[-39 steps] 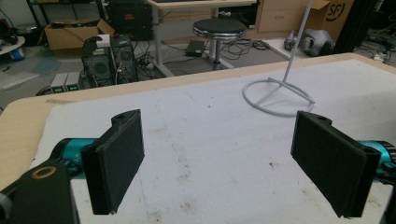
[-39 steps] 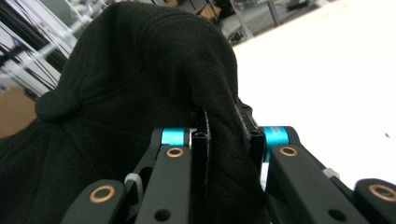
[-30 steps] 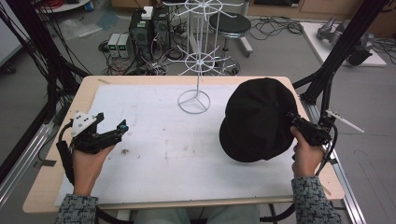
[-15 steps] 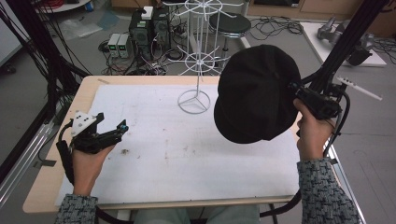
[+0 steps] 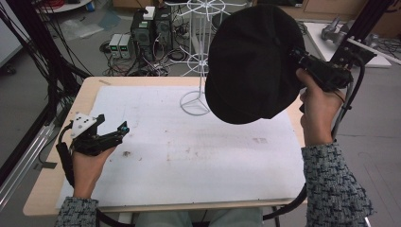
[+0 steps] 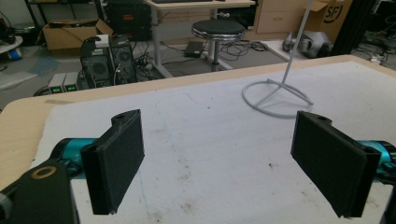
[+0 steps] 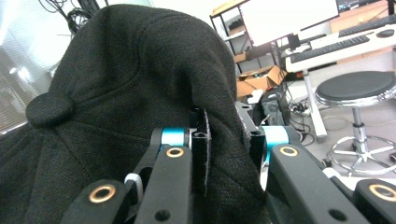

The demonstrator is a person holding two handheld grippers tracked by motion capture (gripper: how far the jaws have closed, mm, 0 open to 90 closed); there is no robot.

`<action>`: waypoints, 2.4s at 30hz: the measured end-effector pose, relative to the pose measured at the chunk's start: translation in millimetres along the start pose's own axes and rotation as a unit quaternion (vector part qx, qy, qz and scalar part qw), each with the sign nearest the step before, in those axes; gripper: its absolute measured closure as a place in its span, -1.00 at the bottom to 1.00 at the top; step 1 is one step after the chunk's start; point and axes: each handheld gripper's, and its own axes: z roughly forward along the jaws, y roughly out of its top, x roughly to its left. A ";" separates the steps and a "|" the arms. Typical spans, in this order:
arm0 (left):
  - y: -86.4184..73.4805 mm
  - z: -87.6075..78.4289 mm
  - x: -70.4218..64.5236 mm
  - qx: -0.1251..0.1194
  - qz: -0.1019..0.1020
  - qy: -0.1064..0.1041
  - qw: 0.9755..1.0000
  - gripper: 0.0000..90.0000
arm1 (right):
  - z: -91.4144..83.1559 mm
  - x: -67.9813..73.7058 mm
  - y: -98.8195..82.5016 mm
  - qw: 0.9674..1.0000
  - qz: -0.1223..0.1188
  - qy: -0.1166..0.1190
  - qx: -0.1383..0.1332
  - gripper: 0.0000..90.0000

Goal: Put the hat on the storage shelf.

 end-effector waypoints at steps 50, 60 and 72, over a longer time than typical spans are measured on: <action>-1.7 -1.1 1.0 -0.002 0.002 0.000 1.000 -0.61 | 105.1 -11.2 -30.8 0.999 0.034 0.031 0.001 0.58; -1.1 -0.9 -1.0 -0.005 0.002 -0.003 1.000 -0.61 | 111.0 -8.5 -35.2 0.999 0.028 0.034 0.022 0.33; -0.2 -1.3 -0.5 -0.005 0.005 -0.001 1.000 -0.62 | 98.0 -14.1 -36.0 0.999 0.028 0.042 0.018 -0.23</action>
